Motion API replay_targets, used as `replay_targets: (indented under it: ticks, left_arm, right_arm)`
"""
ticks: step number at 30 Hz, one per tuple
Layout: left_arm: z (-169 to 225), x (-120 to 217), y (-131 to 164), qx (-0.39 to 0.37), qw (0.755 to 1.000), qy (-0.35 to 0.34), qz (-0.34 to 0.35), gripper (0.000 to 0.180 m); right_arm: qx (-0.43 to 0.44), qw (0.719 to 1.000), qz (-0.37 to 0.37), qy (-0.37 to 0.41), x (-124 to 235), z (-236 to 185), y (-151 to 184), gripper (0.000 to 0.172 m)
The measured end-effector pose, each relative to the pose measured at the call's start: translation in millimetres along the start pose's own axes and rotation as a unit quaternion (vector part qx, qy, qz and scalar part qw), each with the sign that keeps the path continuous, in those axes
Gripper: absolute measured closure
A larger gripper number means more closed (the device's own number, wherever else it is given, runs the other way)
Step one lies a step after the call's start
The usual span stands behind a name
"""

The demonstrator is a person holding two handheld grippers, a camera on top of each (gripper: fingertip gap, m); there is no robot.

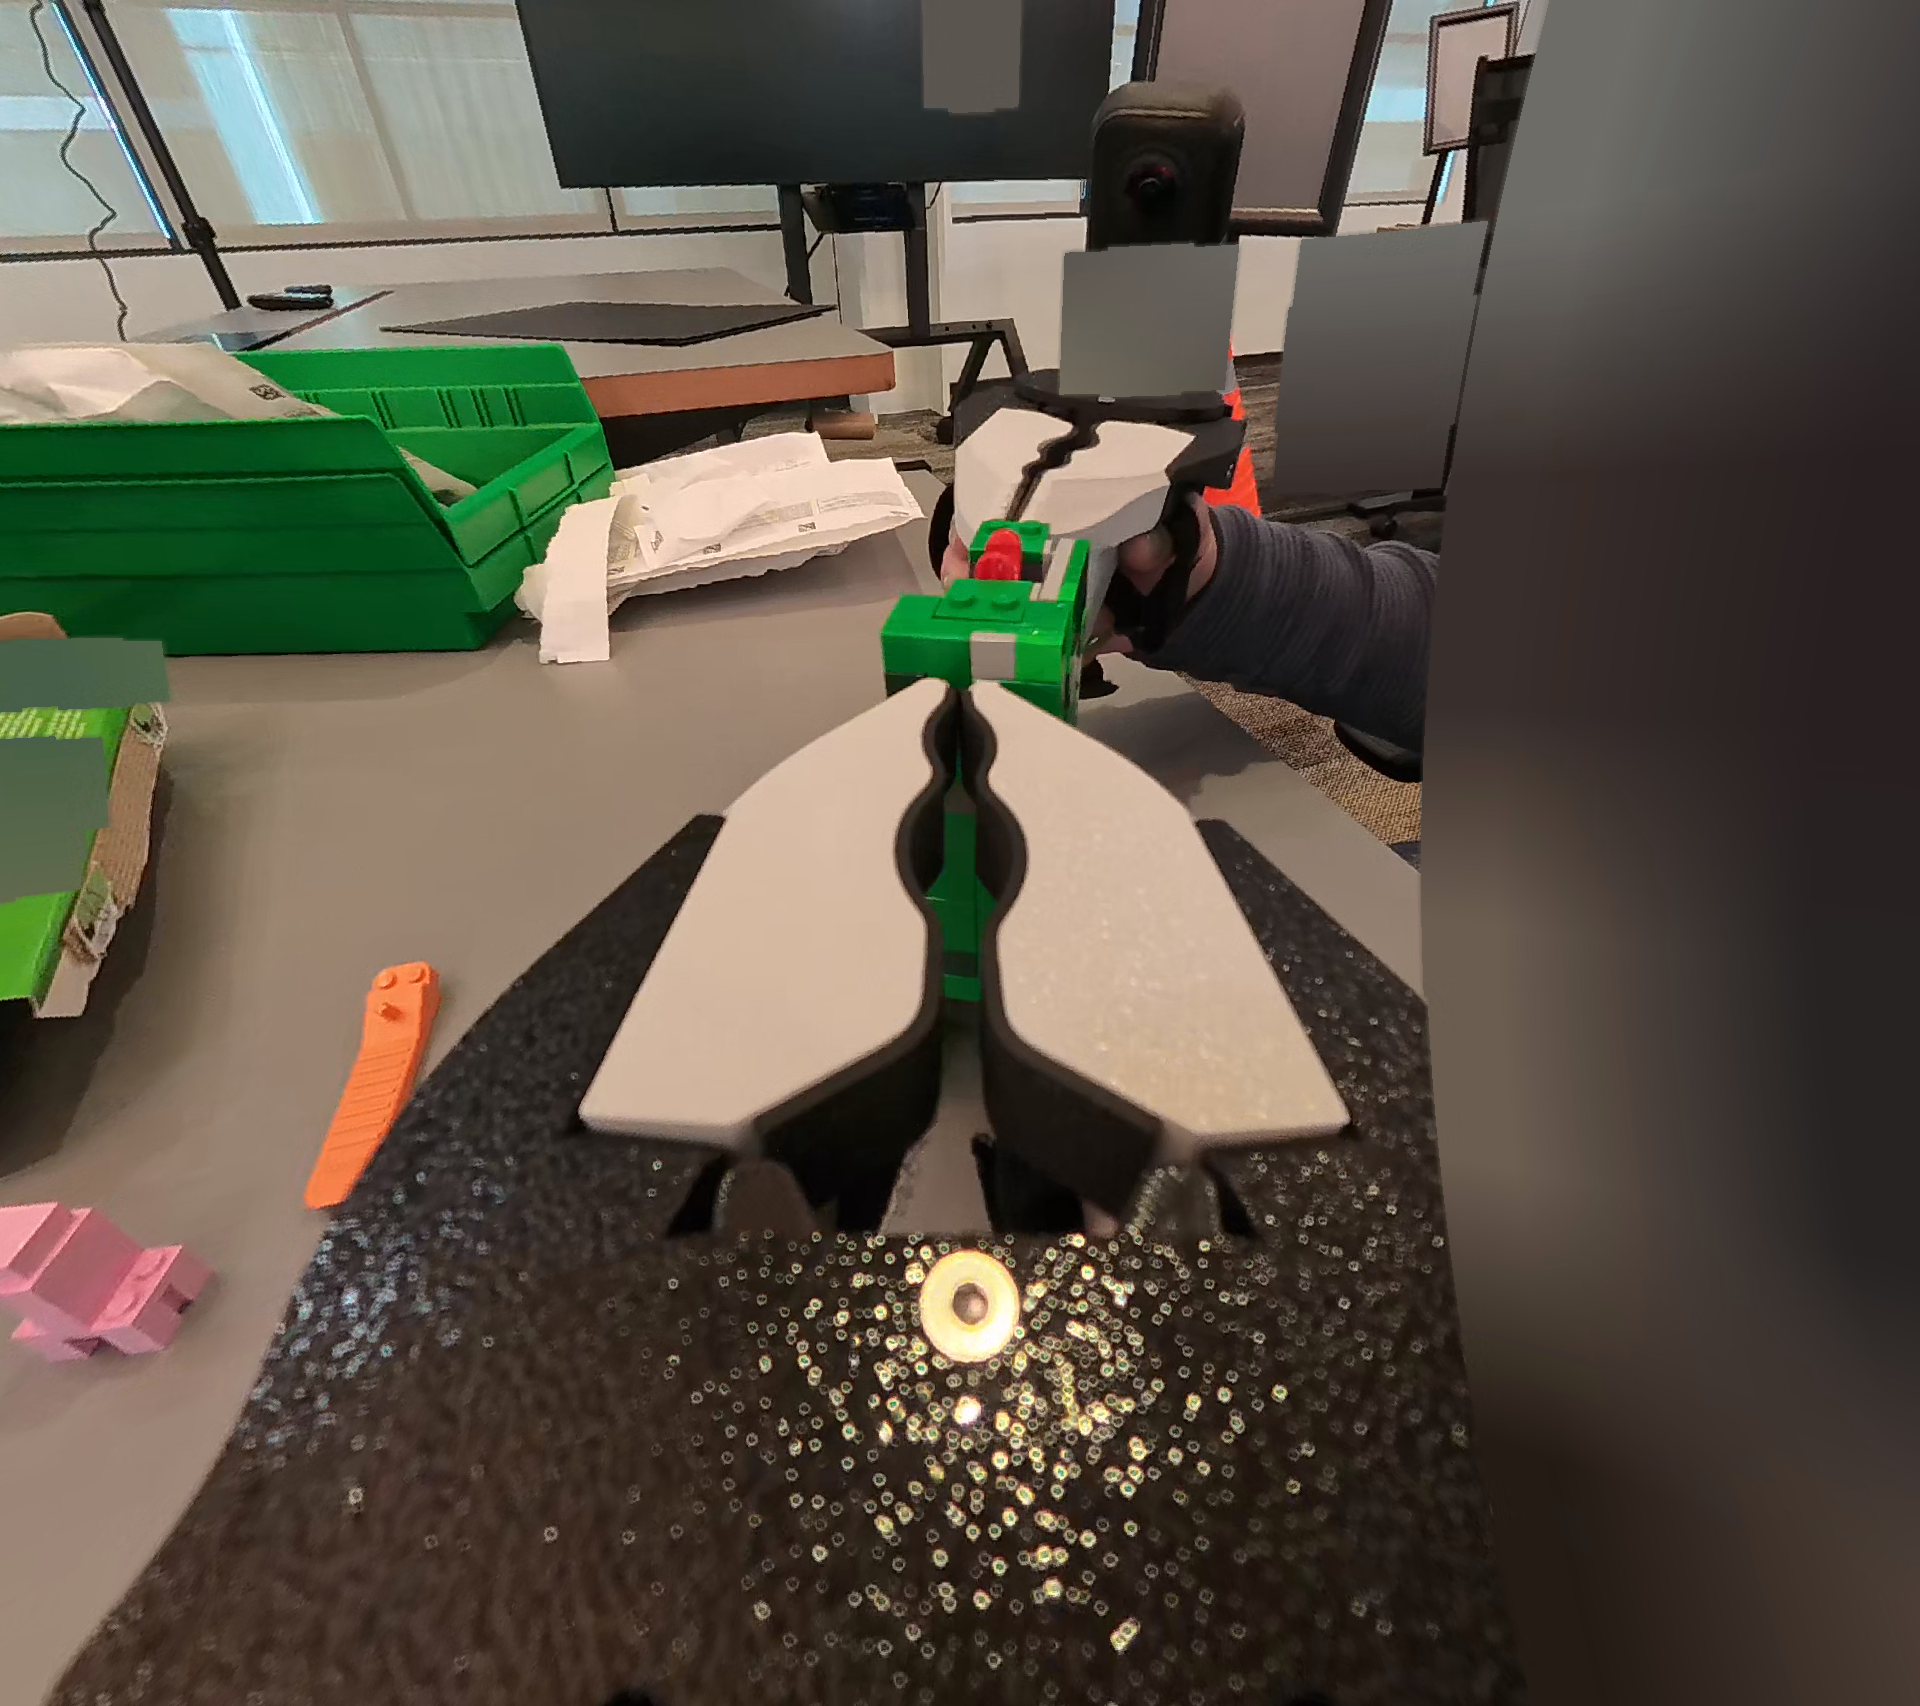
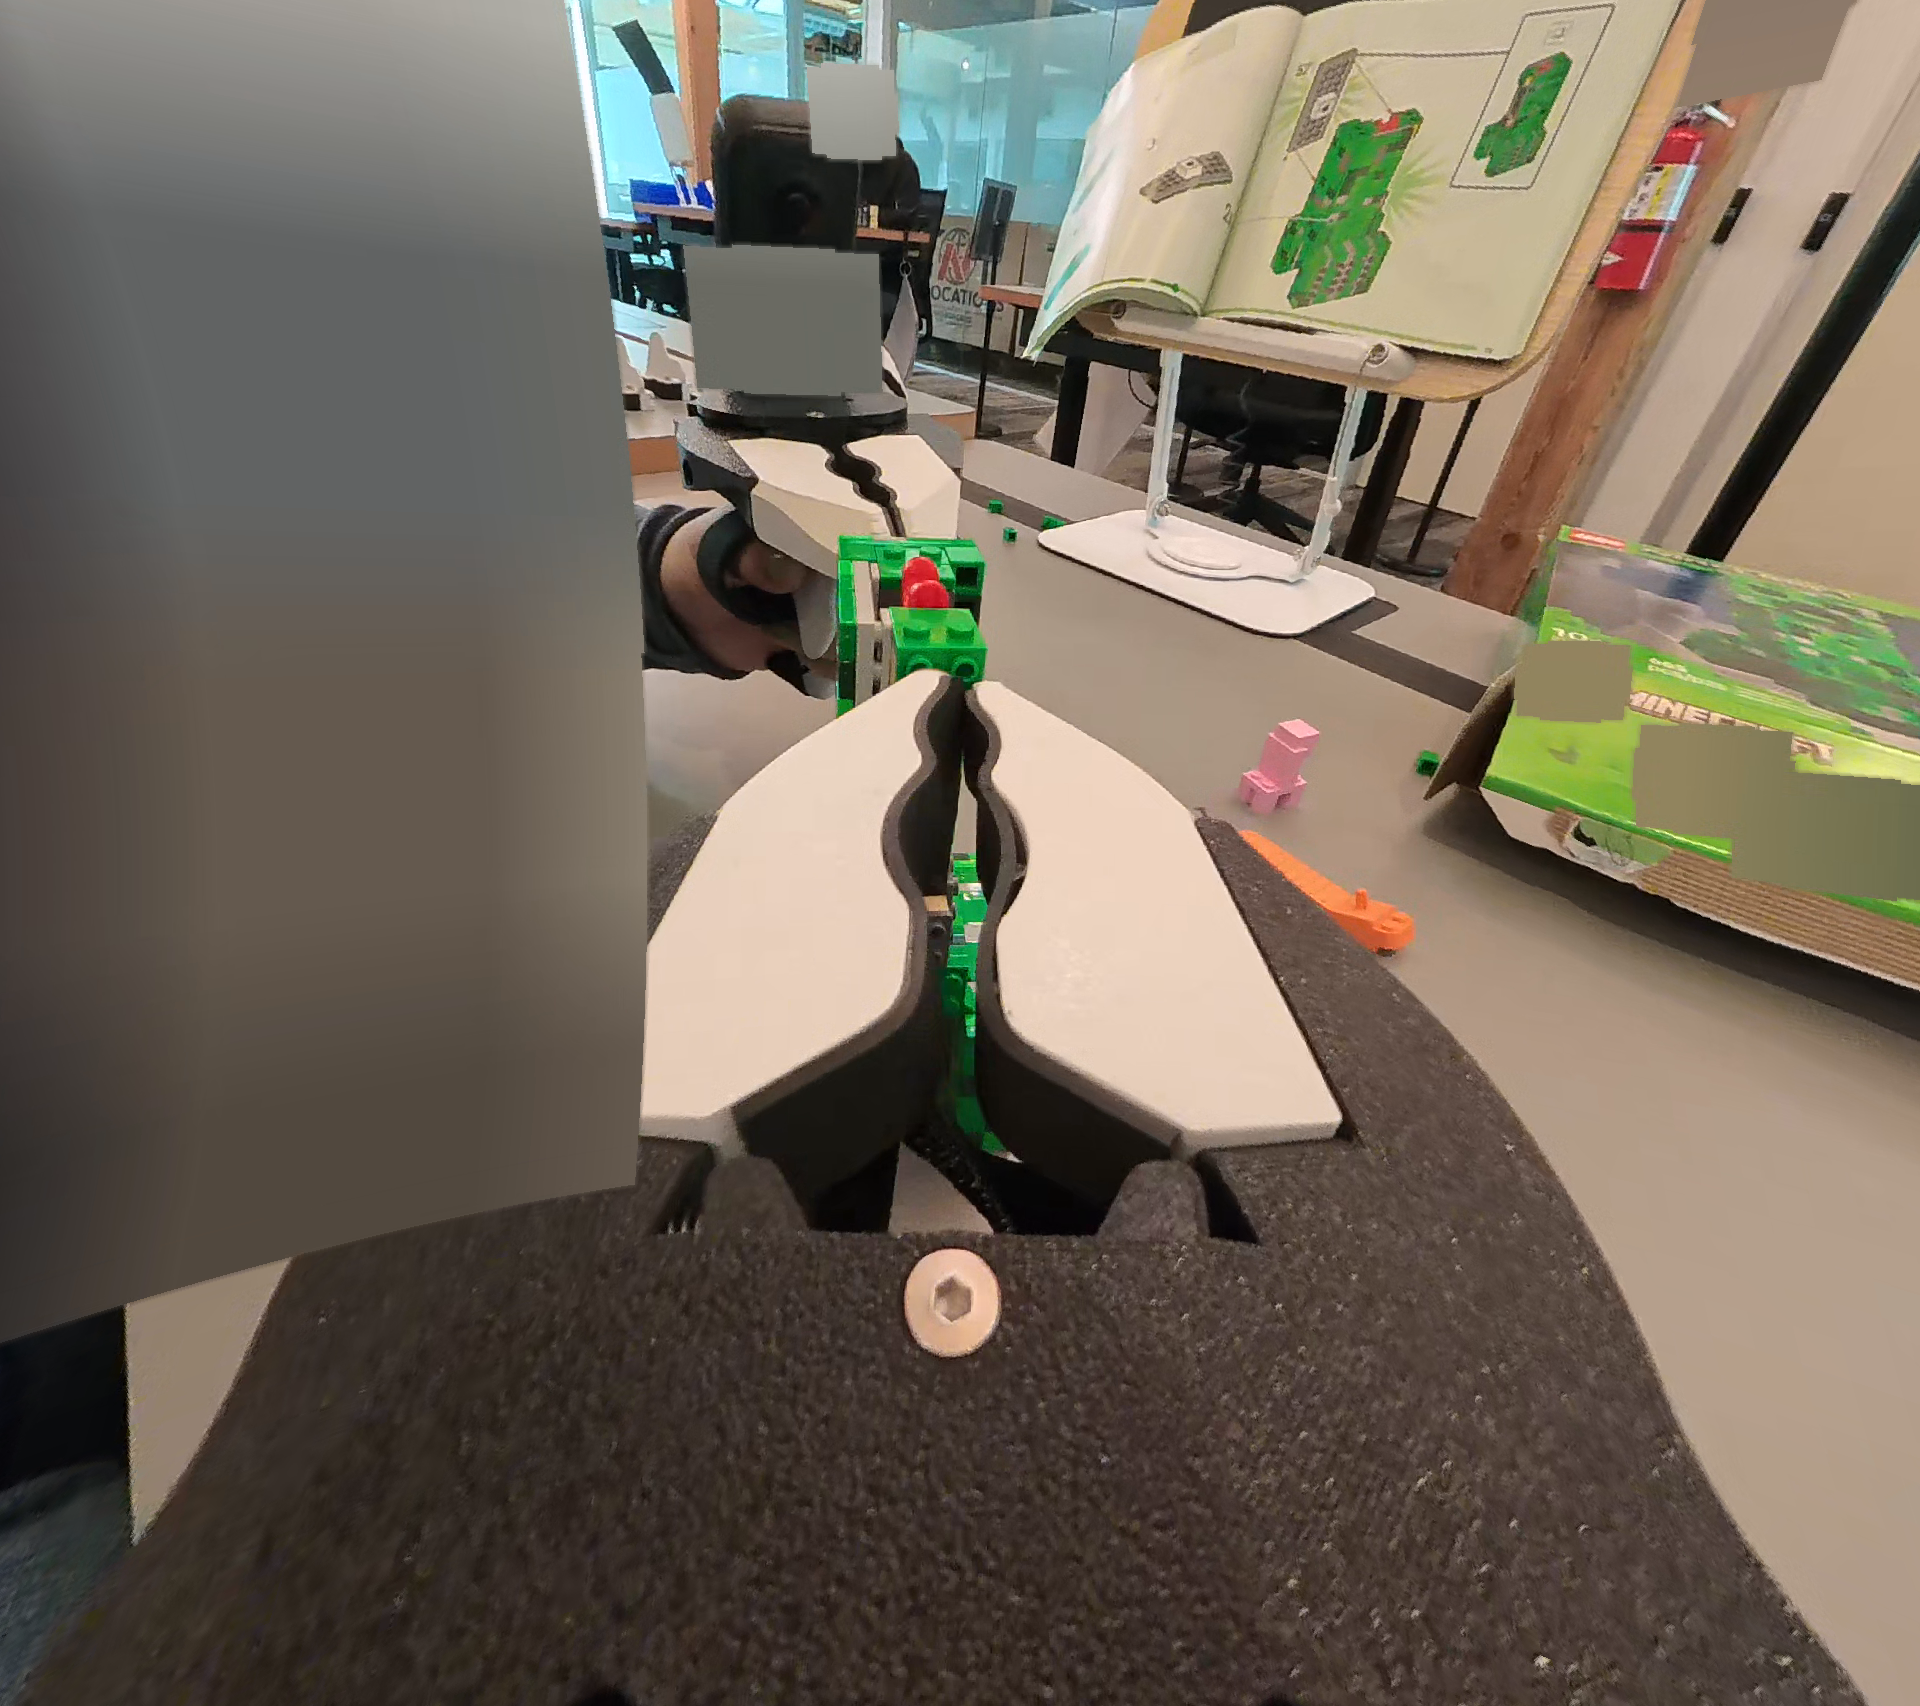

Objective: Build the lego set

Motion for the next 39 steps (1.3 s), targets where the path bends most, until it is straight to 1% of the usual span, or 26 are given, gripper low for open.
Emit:
replay_targets:
  ticks: [6,12,39]
  left_arm:
    - [0.3,0.2,-0.2,0.004,1.000,0.001,0.004,0.180]
    - [1.1,-0.6,1.4,-0.002,1.000,0.001,-0.007,0.180]
    - [1.6,-0.8,-0.7,-0.013,1.000,-0.002,-0.018,0.180]
  right_arm:
    - [-0.005,1.000,0.001,-0.001,0.0,0.0,0.2,0.172]
    - [-0.007,1.000,0.004,0.002,0.5,-0.6,0.8,0.172]
    - [-0.022,1.000,-0.011,0.003,-0.2,-1.0,-1.1,0.172]
Point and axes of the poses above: each gripper's, where its closed fingertips meet, x back along the fingers, y out of its underside, z = x × y across the jaws, the point moved 9 cm from there along x, back along the fingers, and after that the axes turned 4 degrees about -x, right-handed, at the moved point
